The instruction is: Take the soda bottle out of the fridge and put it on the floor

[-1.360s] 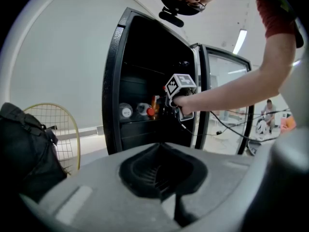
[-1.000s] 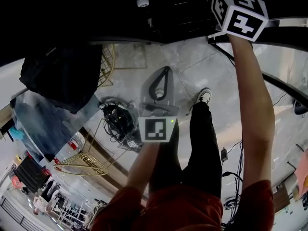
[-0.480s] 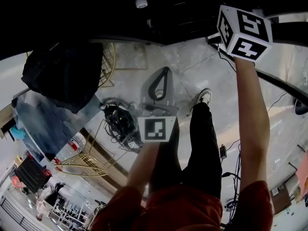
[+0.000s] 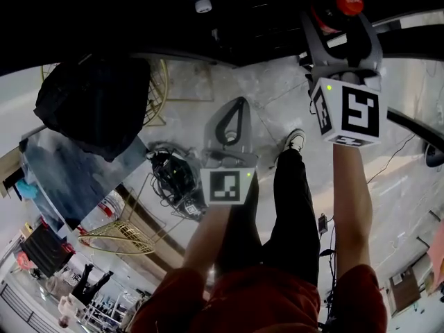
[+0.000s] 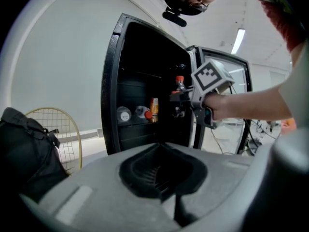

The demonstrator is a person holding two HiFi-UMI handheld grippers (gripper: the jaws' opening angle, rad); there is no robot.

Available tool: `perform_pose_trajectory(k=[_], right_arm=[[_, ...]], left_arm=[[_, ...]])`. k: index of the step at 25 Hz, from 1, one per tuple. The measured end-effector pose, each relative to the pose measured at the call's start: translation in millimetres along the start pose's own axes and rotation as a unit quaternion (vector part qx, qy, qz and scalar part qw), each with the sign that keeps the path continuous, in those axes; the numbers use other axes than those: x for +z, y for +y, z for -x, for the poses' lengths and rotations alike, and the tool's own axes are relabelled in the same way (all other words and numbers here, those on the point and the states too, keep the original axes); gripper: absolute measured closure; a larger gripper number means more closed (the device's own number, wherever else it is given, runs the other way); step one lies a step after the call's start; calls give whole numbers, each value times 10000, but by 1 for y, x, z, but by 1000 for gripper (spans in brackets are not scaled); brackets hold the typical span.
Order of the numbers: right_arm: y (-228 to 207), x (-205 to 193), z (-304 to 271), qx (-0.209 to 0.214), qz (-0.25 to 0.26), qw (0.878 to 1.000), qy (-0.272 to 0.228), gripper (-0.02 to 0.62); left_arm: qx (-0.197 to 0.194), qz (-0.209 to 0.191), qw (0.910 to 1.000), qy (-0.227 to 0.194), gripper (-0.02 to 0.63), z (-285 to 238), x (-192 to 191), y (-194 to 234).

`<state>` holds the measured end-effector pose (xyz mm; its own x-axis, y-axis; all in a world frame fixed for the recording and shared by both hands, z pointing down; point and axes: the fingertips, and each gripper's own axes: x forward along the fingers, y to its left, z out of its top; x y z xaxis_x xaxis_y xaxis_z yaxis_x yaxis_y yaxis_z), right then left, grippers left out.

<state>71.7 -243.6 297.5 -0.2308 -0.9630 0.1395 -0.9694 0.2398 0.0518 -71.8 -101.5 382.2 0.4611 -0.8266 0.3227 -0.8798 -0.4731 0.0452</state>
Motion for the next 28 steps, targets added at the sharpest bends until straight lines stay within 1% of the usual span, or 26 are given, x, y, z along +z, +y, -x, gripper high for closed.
perform_pose_trajectory(k=[4, 8, 13, 16, 19, 21, 23, 25, 28], right_arm=[[18, -9, 35, 178, -210, 9996, -2, 291], [31, -31, 66, 282, -247, 9990, 258, 291], [43, -65, 91, 410, -421, 9965, 595, 291], [49, -88, 105, 420, -517, 9949, 756, 291], [56, -114, 116, 443, -538, 9928, 970, 291], [60, -129, 123, 430, -583, 9908, 1146, 291], [62, -140, 129, 395, -755, 9886, 1240, 291], [63, -148, 133, 359, -973, 9863, 1280, 291], [61, -158, 138, 276, -1073, 9844, 1369, 291]], left_arm=[[59, 32, 9999, -131, 606, 0, 7, 1], [83, 32, 9999, -86, 606, 1, 6, 2], [90, 37, 9999, -61, 606, 2, 3, 3], [85, 87, 9999, -11, 606, 2, -1, 3], [60, 13, 10000, 4, 606, 2, -5, 3], [68, 77, 9999, 45, 606, 4, -8, 2], [87, 170, 9998, 47, 606, 6, -10, 1], [50, 106, 9999, 82, 606, 8, -13, 0], [54, 78, 9999, 129, 606, 10, -18, 1]])
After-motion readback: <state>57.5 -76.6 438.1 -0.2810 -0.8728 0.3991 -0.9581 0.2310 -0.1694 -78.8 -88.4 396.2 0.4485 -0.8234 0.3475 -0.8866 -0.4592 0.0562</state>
